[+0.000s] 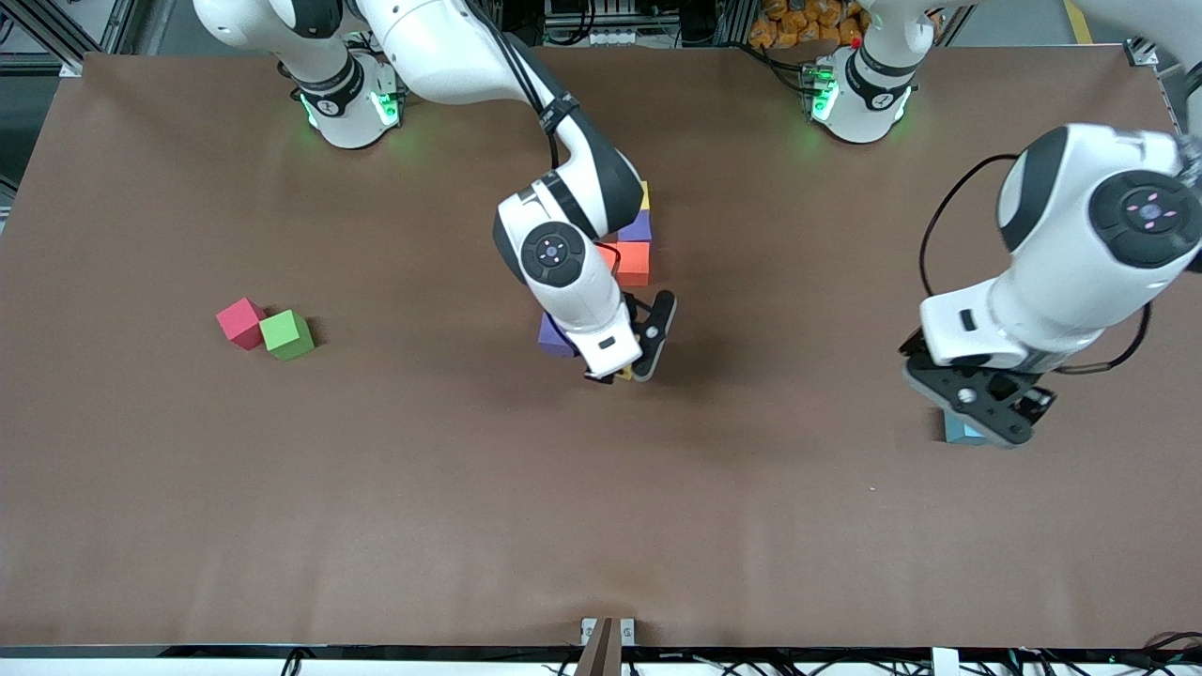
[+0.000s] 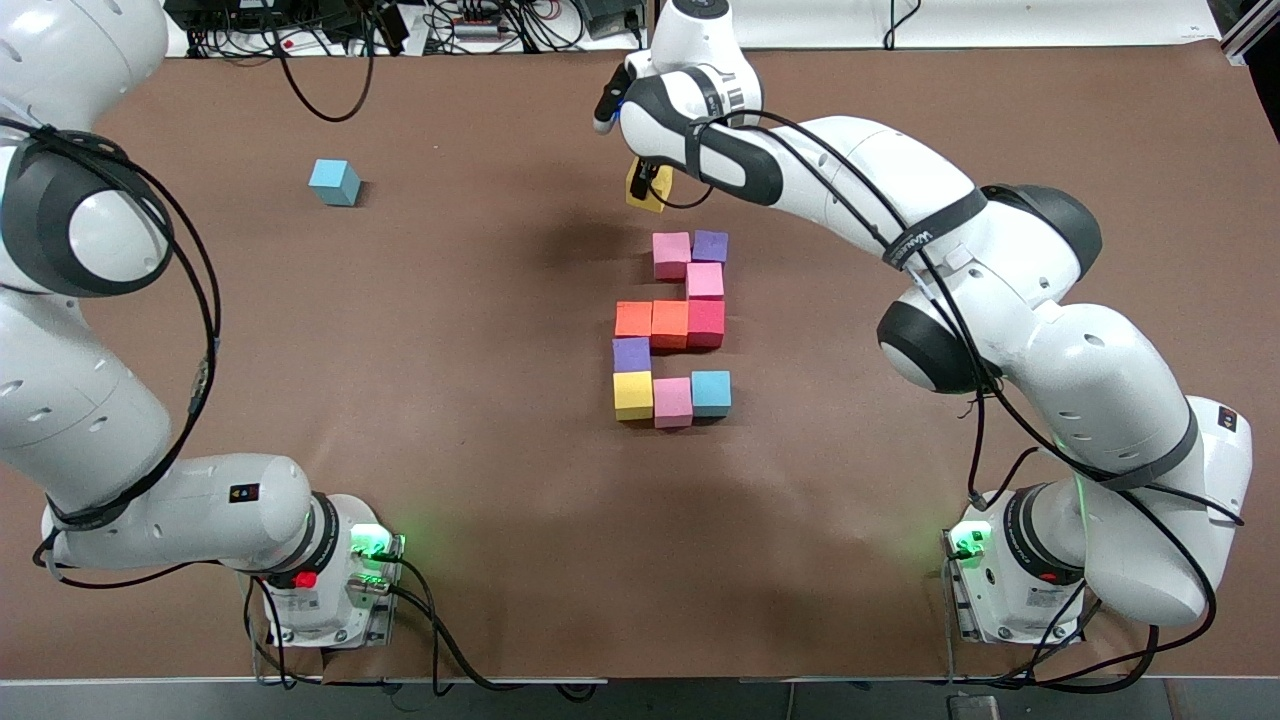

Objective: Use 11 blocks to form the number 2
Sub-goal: 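Lower the yellow block beside the pink block while the left gripper withdraws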

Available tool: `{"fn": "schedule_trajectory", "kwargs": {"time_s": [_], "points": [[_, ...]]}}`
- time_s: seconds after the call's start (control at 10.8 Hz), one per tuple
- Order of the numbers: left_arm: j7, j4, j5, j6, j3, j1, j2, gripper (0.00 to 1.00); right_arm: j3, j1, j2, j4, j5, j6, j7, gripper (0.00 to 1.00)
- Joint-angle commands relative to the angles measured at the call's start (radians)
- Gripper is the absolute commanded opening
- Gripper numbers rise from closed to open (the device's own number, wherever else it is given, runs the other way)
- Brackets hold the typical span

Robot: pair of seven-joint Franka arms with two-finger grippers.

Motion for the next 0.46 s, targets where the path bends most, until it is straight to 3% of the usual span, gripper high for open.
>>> {"fn": "schedule_trajectory", "kwargs": {"time_s": [0.0, 0.28, 0.37], "points": [[-0.008, -0.026, -0.027, -0.053, 0.004, 0.035, -0.083, 1.0, 0.003, 0.037, 0.007, -0.001, -0.008, -0.004, -0.155, 0.11], [-0.093, -0.039, -0.156, -0.144, 0.011, 0.094, -0.165, 1.0, 0.003, 0.116, 0.009, -0.089, -0.009, 0.096, -0.181, 0.1], [-0.103, -0.039, -0.164, -0.174, 0.054, 0.086, -0.191, 1.0, 0.003, 0.139, 0.009, -0.135, -0.007, 0.164, -0.193, 0.09]]}}
